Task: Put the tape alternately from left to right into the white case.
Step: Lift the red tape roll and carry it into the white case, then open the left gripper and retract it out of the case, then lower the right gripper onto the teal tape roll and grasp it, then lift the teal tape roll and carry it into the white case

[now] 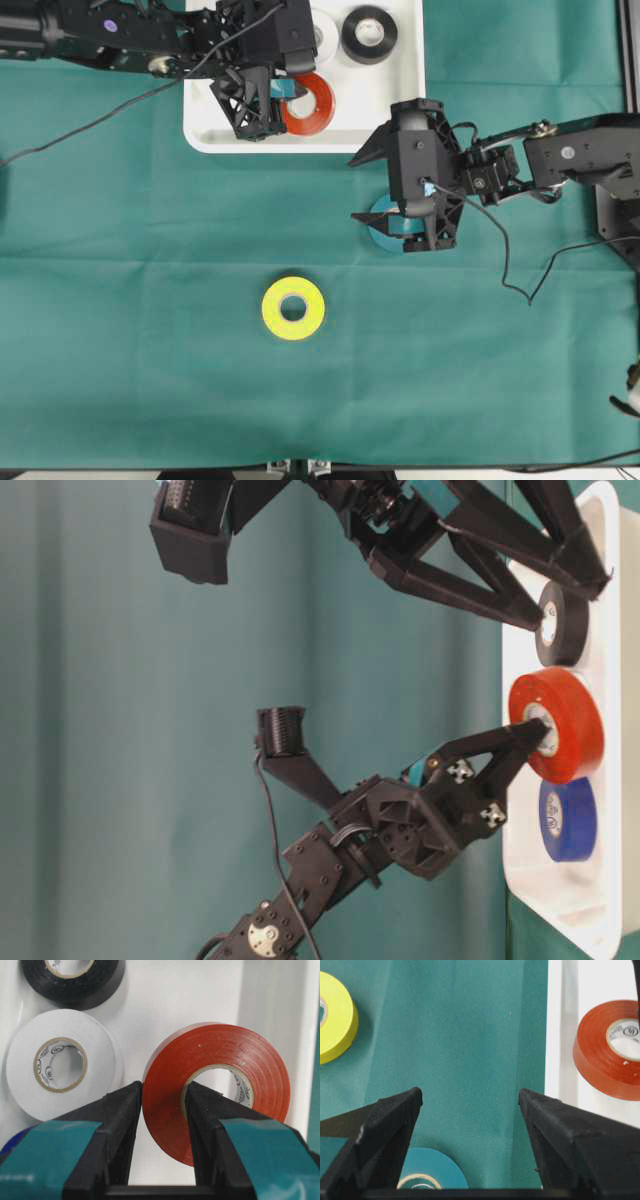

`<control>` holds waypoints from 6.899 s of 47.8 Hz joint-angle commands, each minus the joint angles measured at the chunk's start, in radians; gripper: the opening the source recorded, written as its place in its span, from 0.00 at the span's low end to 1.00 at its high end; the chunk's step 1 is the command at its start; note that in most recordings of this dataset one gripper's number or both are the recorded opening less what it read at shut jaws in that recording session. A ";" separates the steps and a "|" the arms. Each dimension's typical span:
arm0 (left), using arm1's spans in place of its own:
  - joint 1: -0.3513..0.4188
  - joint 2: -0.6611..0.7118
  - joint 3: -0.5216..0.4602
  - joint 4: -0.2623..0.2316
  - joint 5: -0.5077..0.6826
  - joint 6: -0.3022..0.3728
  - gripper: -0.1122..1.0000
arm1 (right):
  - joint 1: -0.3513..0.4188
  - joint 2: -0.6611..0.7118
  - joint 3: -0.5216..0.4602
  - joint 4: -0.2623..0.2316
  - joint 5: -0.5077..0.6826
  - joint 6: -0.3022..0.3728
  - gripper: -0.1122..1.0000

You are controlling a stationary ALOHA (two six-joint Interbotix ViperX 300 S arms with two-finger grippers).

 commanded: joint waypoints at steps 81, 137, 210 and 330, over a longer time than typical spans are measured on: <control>0.006 -0.044 -0.018 0.002 -0.002 0.054 0.86 | 0.003 -0.011 -0.003 0.003 -0.008 0.002 0.86; -0.270 -0.282 0.238 -0.003 0.020 -0.078 0.86 | 0.003 -0.011 -0.005 0.003 -0.008 0.003 0.86; -0.327 -0.288 0.264 -0.003 0.123 -0.224 0.85 | 0.051 -0.043 0.048 0.130 0.224 0.003 0.86; -0.353 -0.293 0.261 -0.003 0.123 -0.225 0.85 | 0.031 -0.031 0.005 0.147 0.067 0.069 0.36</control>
